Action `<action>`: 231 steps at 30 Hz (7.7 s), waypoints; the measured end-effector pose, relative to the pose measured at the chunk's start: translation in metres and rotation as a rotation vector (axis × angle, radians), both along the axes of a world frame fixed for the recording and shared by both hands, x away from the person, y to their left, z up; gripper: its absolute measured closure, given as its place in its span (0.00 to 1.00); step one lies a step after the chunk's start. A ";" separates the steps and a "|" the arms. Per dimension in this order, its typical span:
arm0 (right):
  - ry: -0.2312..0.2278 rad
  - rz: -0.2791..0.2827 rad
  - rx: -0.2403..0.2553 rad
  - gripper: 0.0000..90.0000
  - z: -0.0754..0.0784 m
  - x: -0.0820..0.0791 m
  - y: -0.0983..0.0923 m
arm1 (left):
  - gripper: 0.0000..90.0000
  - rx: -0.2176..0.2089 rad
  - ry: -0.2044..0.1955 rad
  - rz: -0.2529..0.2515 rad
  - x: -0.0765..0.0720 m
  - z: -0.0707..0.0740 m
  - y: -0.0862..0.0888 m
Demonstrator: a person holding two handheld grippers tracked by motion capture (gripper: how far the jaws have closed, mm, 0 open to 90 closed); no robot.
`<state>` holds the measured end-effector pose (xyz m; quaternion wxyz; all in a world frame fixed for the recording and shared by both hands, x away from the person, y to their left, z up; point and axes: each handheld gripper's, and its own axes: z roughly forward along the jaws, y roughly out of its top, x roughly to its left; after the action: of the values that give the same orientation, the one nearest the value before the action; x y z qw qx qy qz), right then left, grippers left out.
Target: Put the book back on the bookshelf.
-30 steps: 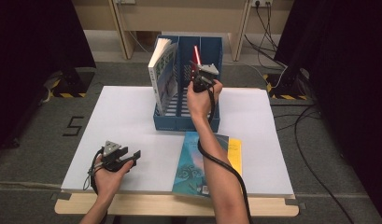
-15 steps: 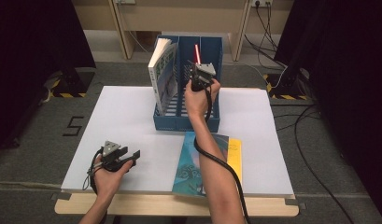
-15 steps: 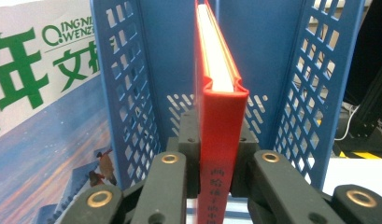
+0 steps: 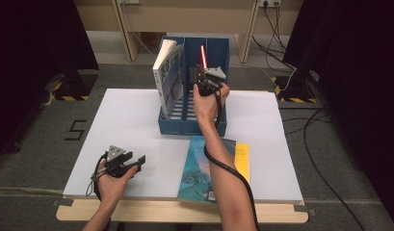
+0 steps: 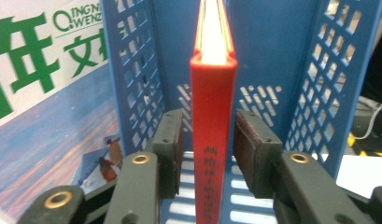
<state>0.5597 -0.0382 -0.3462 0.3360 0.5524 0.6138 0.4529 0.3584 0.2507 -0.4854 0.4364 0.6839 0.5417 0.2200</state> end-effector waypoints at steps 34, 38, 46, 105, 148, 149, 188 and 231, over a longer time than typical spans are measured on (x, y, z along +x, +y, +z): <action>0.032 0.125 0.035 0.63 0.003 -0.042 -0.028 | 0.44 -0.003 -0.006 -0.024 0.000 0.000 -0.008; 0.048 0.128 0.042 0.63 0.001 -0.045 -0.032 | 0.44 -0.003 -0.006 -0.035 -0.001 0.001 -0.010; 0.071 0.129 0.047 0.63 -0.002 -0.051 -0.043 | 0.44 -0.017 -0.014 -0.046 0.000 0.003 -0.014; 0.547 0.149 0.127 0.59 -0.092 -0.097 -0.141 | 0.46 -0.026 0.089 -0.376 -0.002 0.001 -0.118; 0.658 0.246 0.259 0.58 -0.111 -0.085 -0.141 | 0.55 -0.126 0.209 -0.424 0.001 -0.005 -0.121; 0.658 0.248 0.271 0.58 -0.112 -0.084 -0.142 | 0.55 -0.130 0.210 -0.422 0.001 -0.006 -0.121; 0.626 0.253 0.311 0.61 -0.111 -0.078 -0.144 | 0.55 -0.110 0.189 -0.432 -0.002 -0.006 -0.121; 0.730 0.256 0.502 0.77 -0.105 -0.078 -0.156 | 0.55 -0.091 0.176 -0.430 -0.006 -0.007 -0.119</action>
<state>0.4816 -0.1940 -0.4507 -0.1049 0.6599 0.6267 0.4010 0.3524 0.1319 -0.4920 0.4544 0.7799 0.4289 0.0368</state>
